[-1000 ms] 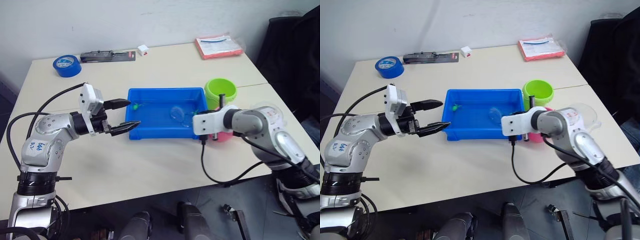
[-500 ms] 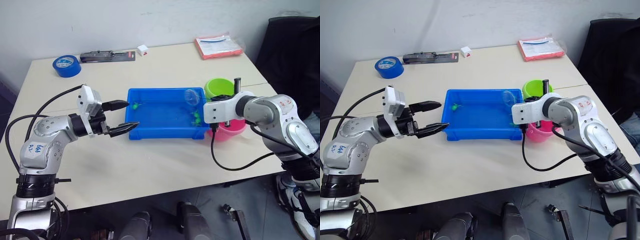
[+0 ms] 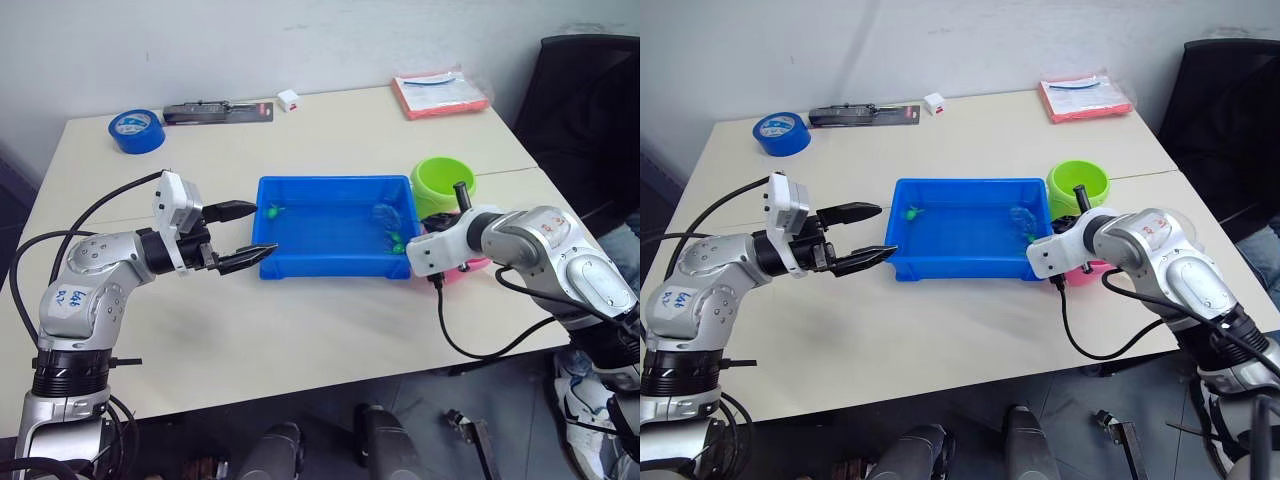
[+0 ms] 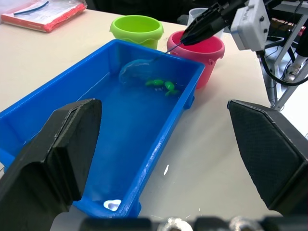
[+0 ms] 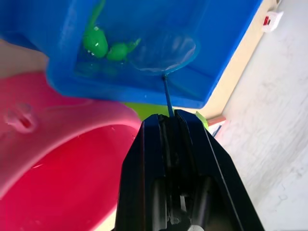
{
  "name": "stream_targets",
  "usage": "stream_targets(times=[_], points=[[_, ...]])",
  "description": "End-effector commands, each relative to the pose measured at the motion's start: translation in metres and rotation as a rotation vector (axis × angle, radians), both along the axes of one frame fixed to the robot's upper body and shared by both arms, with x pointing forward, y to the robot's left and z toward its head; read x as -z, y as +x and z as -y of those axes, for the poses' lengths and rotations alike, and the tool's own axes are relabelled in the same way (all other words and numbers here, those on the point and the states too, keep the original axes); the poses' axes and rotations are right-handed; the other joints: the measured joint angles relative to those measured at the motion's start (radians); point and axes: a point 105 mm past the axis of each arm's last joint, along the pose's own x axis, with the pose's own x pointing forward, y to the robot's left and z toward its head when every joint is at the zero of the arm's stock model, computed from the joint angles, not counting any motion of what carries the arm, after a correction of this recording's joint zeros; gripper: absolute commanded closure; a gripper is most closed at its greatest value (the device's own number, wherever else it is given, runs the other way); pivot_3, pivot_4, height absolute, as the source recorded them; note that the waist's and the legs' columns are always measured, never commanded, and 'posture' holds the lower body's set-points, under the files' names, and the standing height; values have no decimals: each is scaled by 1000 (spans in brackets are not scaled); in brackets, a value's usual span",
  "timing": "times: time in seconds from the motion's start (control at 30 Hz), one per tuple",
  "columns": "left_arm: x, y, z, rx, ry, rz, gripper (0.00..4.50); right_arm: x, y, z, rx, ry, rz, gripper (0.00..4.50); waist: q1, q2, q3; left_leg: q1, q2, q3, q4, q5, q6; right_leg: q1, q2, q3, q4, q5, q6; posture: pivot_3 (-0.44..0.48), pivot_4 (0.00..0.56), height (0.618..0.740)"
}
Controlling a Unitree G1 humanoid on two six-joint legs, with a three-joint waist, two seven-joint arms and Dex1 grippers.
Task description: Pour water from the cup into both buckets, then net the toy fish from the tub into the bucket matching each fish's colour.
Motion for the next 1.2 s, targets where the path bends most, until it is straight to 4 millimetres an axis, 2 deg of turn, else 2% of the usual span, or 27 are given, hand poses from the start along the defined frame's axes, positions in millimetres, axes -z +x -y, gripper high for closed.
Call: stream_targets(times=[0.03,0.3,0.6,0.77,1.0,1.2], points=[[-12,-5,3,16,-7,50,0,-23,-3,-19,-31,144,51,3715,-3,0,0,0,0,0,0,0,0,0,0,0,0,0,0,0,150,740],[-11,-5,3,17,-10,47,0,-44,11,2,49,120,157,3715,6,0,0,0,-1,0,1,0,0,1,-1,0,0,0,0,0,150,740],[-10,-5,2,13,-13,45,0,-40,5,19,63,40,137,3715,0,0,0,0,0,0,0,0,0,0,0,0,0,0,0,0,150,740],[-10,-5,3,15,-16,46,0,-33,1,20,47,19,97,3715,2,0,0,0,0,0,0,0,0,0,0,0,0,0,0,0,150,740],[-9,-5,2,14,-14,45,0,-29,-15,25,8,-113,24,3715,4,0,0,0,0,0,0,0,0,0,0,0,0,0,0,0,150,740],[-9,-6,3,15,-16,48,0,-27,-26,9,-46,-67,-47,3715,4,0,0,0,0,0,0,0,0,0,0,0,0,0,0,0,150,740]])
